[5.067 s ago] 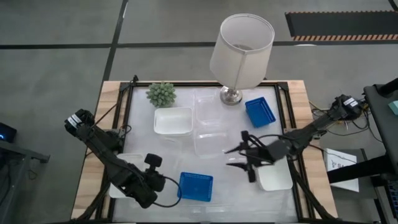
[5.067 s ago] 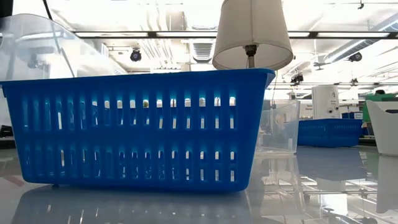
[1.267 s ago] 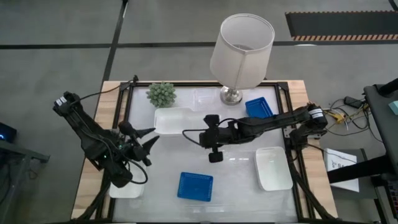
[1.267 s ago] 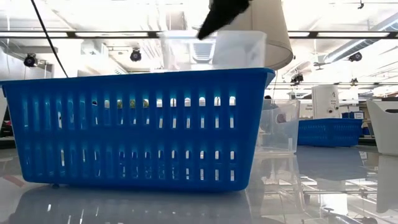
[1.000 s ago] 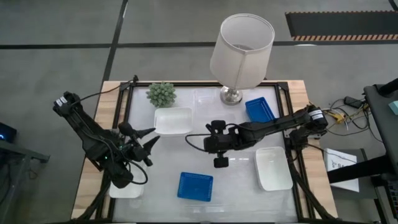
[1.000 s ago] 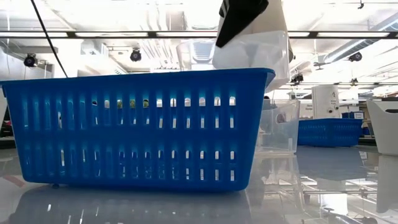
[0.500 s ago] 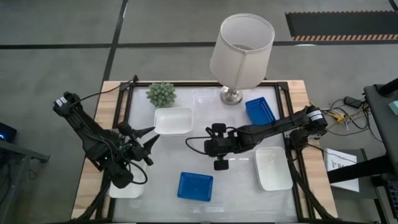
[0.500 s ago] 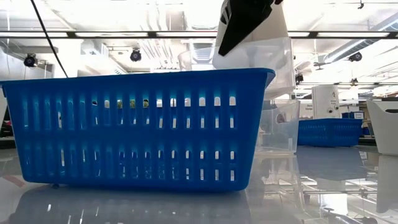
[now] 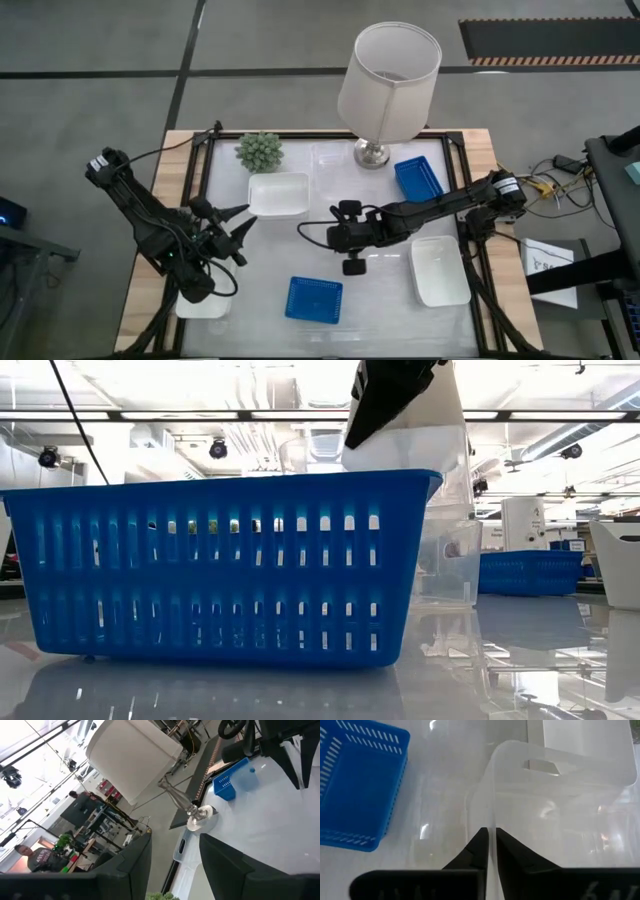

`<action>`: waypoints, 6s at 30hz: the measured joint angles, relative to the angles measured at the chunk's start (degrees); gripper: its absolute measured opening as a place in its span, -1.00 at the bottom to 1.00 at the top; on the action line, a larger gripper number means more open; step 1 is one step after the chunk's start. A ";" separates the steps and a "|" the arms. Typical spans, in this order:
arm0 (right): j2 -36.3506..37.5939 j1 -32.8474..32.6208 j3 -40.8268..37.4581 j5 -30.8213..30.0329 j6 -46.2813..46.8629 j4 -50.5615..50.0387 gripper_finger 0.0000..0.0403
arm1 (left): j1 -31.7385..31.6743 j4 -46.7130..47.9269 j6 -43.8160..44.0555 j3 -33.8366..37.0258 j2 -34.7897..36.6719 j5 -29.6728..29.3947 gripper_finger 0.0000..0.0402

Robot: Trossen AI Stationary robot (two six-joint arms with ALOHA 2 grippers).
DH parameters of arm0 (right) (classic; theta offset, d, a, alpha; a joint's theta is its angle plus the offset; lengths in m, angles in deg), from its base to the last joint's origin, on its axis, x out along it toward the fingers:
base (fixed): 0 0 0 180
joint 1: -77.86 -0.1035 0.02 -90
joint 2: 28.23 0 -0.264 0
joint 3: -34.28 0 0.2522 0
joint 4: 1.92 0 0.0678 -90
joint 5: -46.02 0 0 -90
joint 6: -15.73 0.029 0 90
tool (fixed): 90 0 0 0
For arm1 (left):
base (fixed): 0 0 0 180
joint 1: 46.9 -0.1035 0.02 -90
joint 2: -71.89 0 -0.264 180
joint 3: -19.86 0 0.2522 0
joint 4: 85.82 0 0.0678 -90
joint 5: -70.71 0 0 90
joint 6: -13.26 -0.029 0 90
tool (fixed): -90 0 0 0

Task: Stack baskets by color
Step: Stack the bottom left transparent bin on top of the center transparent bin, then stack the bottom left white bin on top of the top white bin

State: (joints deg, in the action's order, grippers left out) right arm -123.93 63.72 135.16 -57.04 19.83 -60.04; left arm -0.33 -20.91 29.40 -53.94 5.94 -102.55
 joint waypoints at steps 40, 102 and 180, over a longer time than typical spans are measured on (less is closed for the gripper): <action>2.62 -0.91 -5.62 -0.09 0.39 2.49 -0.31 | 0.01 -7.41 0.07 2.38 -0.04 0.29 -0.25; 27.08 -6.99 -41.43 -3.50 1.66 37.72 -0.26 | -39.49 -31.69 -16.88 17.98 -15.60 57.75 -0.11; 32.17 -11.50 -46.15 -3.06 7.28 34.86 -0.29 | -2.95 18.39 98.10 -8.56 -30.67 79.94 -1.00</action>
State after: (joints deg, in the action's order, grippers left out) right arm -91.76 52.23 89.01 -60.11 27.10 -25.17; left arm -3.27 -2.53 127.50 -62.50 -24.73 -22.61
